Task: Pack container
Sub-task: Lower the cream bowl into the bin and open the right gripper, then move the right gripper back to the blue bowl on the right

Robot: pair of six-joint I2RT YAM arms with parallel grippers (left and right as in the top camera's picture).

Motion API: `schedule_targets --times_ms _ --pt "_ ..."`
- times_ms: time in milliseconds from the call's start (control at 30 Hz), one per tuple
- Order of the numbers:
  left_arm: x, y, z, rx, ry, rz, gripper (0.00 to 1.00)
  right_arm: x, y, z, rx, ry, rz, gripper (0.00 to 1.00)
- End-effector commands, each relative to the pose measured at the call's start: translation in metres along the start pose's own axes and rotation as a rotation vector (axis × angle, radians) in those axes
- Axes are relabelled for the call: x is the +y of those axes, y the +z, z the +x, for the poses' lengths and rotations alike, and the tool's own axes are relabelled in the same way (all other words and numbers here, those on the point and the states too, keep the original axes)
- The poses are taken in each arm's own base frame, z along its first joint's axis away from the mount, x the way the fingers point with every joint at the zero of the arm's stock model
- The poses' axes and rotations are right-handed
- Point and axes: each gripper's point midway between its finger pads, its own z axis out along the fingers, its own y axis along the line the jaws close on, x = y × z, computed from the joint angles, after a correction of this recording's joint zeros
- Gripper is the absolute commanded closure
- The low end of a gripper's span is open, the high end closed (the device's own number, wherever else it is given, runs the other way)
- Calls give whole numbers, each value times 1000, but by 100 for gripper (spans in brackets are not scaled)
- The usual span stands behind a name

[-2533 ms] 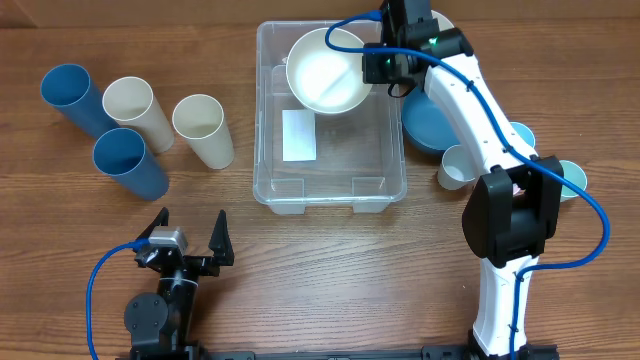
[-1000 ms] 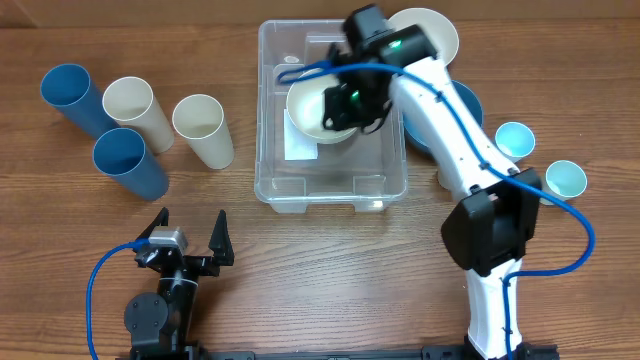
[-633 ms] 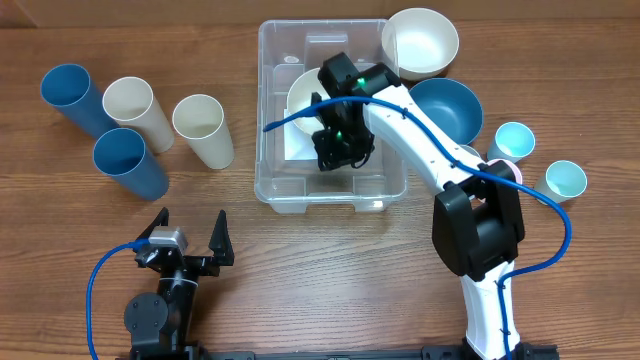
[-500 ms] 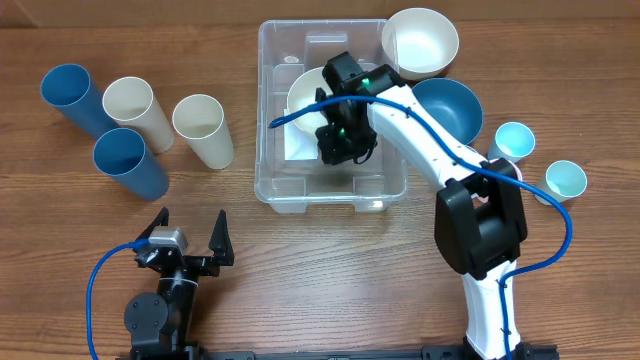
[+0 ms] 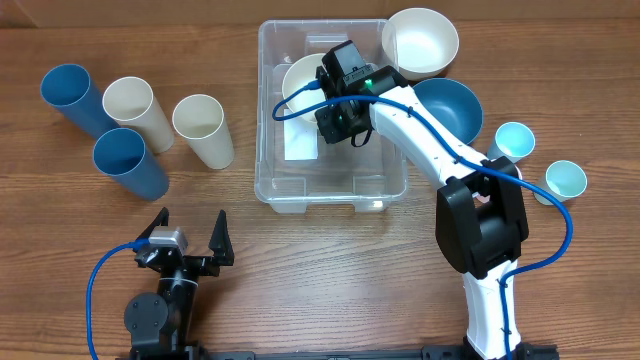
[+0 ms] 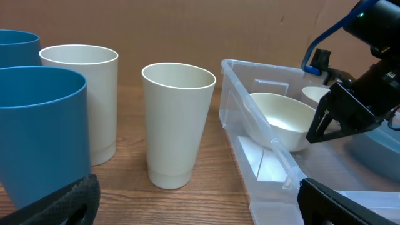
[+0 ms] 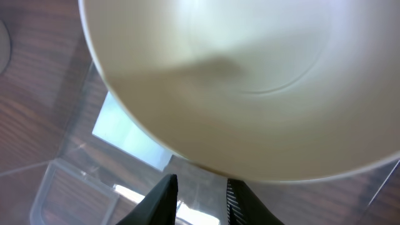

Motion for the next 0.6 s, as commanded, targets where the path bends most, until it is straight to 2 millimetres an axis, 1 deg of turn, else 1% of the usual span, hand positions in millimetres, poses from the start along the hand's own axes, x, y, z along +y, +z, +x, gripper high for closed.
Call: schedule_targets --times_ms 0,133,367,467,567 --pt "1 0 0 -4 -7 1 0 -9 12 -2 -6 -5 34 72" --pt "1 0 0 -4 -7 1 0 -17 11 -8 -30 8 41 72" --pt "1 0 0 -4 -7 1 0 -41 8 -13 -52 47 55 72" --pt "1 0 0 -4 -7 1 0 -39 7 -12 -46 52 37 75" --pt "1 0 0 -4 -7 1 0 -30 -2 -14 -35 50 -6 76"
